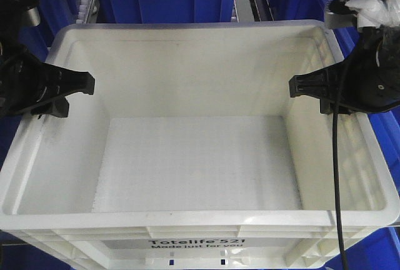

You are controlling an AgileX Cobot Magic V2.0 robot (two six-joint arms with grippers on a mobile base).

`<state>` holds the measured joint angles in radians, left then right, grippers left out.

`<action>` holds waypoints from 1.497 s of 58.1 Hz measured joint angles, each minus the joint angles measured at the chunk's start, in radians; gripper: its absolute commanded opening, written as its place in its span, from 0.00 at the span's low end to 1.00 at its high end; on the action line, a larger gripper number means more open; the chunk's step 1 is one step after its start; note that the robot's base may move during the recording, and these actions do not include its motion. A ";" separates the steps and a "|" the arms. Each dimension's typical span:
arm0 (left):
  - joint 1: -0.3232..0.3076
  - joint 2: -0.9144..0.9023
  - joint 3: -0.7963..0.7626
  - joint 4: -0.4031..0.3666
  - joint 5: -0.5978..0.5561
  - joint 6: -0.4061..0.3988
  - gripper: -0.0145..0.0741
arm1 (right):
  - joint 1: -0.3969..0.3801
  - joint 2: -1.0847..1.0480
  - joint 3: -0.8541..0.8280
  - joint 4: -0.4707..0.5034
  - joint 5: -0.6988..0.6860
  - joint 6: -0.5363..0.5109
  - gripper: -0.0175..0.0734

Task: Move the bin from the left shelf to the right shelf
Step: 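Hold the tote while the base drives to the other shelf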

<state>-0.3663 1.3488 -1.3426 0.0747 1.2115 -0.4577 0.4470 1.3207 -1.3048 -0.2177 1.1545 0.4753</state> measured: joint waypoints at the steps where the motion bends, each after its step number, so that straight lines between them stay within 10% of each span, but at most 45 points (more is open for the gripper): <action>1: 0.000 0.000 0.000 0.000 0.000 0.000 0.16 | 0.000 0.000 0.000 0.000 0.000 0.000 0.19; 87: 0.000 -0.002 0.001 0.000 0.000 0.000 0.16 | 0.000 0.000 0.000 0.000 0.000 0.000 0.19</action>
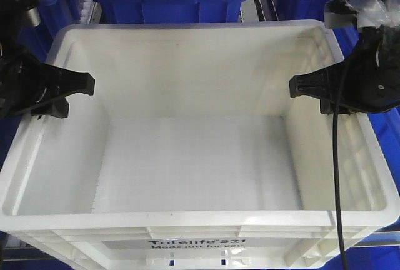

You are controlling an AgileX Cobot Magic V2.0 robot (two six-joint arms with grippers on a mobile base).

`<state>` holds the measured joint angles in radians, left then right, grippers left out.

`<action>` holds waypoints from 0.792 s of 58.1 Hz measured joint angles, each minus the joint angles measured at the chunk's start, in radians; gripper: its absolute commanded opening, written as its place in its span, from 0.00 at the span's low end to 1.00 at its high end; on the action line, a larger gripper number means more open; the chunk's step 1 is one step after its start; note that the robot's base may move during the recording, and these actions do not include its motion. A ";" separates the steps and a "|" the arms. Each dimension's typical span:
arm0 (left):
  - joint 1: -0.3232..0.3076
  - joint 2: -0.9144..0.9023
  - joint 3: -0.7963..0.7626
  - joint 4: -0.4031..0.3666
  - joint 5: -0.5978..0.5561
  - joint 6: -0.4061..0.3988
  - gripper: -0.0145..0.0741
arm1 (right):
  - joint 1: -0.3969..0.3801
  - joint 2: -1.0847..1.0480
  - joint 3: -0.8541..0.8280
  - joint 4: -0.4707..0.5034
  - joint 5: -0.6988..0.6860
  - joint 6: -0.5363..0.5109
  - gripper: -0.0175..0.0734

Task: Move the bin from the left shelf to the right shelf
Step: 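Hold the tote while the base drives to the other shelf, then lower the tote onto the shelf rollers with both grippers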

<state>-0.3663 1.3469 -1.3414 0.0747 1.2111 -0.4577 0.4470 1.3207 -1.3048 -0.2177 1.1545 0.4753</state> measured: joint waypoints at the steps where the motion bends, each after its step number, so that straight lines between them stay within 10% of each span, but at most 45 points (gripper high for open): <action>1: 0.000 0.000 0.000 0.000 0.000 0.000 0.16 | 0.000 0.000 0.000 0.000 0.000 0.000 0.19; 46: 0.000 0.016 0.010 0.100 -0.189 0.000 0.16 | 0.000 0.069 0.000 -0.120 -0.151 0.173 0.21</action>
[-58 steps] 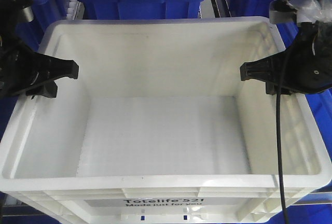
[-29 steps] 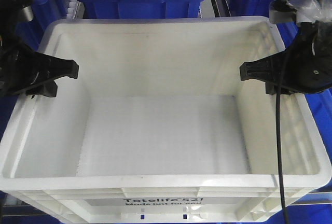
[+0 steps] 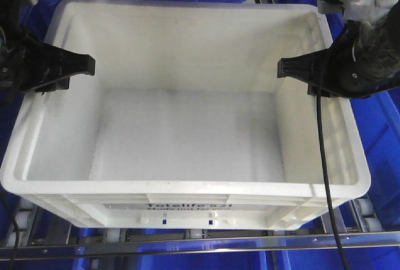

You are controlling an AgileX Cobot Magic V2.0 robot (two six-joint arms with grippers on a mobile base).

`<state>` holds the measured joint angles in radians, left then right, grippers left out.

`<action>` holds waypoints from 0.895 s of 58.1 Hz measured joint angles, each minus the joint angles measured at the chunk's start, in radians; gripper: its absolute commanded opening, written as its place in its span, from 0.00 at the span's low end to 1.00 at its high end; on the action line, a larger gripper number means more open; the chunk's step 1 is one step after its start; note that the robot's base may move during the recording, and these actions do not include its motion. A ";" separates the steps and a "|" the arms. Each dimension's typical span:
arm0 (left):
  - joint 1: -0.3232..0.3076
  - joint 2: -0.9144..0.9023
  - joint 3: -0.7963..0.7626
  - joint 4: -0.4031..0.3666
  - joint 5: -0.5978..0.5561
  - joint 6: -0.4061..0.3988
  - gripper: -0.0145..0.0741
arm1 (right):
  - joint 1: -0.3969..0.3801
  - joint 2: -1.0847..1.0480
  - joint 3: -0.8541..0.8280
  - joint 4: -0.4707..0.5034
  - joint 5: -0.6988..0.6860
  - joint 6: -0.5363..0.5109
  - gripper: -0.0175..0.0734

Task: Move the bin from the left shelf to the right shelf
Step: 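Lower the tote onto the shelf rollers with both grippers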

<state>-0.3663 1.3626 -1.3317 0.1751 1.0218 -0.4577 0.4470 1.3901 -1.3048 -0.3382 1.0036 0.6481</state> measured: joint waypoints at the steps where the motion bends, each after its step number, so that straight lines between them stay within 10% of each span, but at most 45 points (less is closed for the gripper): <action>1: 0.001 0.001 0.000 0.002 -0.007 0.000 0.16 | 0.000 0.000 0.000 -0.008 -0.008 0.006 0.21; 36: 0.007 0.152 0.001 -0.011 -0.046 -0.061 0.27 | -0.002 0.123 0.004 -0.124 -0.048 0.090 0.38; 52: 0.002 0.161 0.001 -0.018 -0.050 -0.060 0.57 | -0.003 0.124 -0.010 -0.178 -0.115 0.161 0.63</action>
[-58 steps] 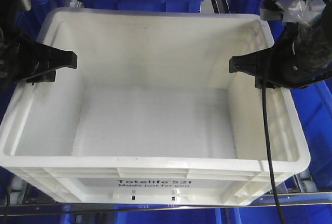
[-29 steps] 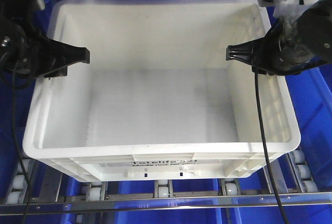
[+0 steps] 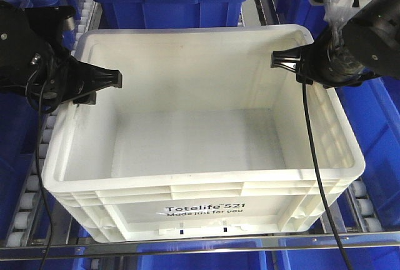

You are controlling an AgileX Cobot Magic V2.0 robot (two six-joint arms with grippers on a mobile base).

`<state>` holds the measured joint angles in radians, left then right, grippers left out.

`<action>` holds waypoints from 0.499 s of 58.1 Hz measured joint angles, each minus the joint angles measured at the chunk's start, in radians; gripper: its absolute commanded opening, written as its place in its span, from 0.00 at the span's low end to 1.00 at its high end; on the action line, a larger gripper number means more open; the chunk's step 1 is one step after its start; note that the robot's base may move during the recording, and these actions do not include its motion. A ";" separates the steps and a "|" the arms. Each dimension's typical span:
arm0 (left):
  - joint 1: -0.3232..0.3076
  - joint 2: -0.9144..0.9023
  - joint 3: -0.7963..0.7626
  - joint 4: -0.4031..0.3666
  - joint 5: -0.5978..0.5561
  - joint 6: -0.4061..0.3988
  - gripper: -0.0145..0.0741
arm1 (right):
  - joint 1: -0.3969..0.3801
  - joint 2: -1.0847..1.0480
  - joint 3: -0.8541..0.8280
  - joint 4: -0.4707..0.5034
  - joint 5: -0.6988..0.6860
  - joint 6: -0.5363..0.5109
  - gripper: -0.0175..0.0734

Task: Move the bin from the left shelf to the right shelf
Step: 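Lower the tote onto the shelf rollers with both grippers, then open both grippers and raise them off the tote rims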

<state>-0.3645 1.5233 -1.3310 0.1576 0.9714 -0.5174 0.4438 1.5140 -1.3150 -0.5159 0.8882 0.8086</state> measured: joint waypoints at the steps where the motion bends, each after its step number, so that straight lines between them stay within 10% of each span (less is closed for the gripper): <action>1: -0.001 0.000 0.000 -0.001 0.000 0.000 0.58 | 0.000 -0.001 0.000 0.000 -0.002 0.002 0.63; 29: -0.056 -0.190 0.137 0.064 -0.166 0.019 0.62 | 0.000 -0.207 0.204 -0.015 -0.226 -0.037 0.64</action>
<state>-0.4208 1.3333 -1.1939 0.2220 0.8050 -0.4982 0.4438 1.3066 -1.1108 -0.5313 0.6625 0.7713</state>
